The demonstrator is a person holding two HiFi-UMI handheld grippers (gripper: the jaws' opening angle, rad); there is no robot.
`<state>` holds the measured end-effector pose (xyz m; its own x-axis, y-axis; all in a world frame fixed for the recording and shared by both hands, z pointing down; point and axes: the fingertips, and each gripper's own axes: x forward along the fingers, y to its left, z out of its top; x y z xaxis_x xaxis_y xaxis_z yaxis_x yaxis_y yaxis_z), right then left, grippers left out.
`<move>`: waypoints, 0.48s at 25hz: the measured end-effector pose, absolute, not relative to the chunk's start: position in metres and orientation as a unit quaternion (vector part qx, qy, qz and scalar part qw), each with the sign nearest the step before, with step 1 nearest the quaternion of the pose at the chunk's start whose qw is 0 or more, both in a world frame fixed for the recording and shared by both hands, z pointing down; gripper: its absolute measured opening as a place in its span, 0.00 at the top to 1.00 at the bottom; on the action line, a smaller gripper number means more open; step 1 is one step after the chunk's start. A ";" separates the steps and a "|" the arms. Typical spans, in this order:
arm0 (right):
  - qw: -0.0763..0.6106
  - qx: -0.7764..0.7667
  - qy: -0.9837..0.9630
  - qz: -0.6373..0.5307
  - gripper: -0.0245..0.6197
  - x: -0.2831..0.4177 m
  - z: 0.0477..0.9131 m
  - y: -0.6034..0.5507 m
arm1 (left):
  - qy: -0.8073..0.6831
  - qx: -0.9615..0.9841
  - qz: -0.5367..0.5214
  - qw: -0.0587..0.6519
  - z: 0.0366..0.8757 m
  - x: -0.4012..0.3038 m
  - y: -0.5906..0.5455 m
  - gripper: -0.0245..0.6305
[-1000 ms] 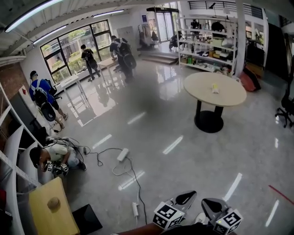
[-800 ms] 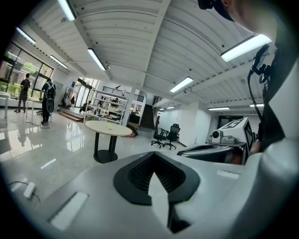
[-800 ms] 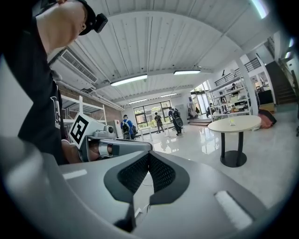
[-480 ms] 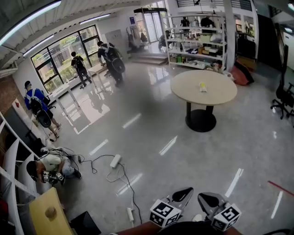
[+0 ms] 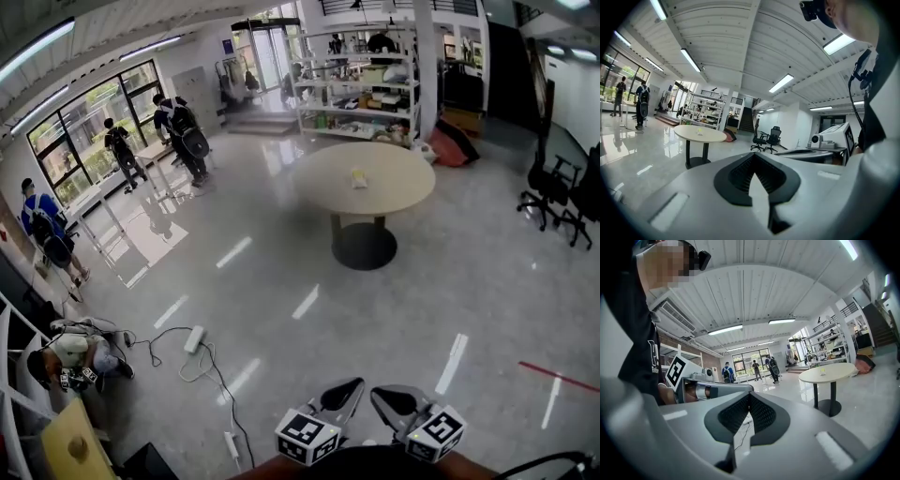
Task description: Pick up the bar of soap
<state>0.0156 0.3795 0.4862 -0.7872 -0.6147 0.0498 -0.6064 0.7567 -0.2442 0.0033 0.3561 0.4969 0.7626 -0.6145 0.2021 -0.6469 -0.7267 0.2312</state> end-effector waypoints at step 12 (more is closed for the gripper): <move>0.025 -0.317 0.933 -0.167 0.95 0.057 0.498 0.350 | -0.342 0.925 0.109 0.128 0.494 0.050 0.329 0.95</move>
<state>0.0569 0.3496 0.4980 -0.7977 -0.6001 0.0603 -0.5836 0.7428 -0.3280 0.0498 0.3290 0.4935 0.7424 -0.6047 0.2884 -0.6603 -0.7332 0.1625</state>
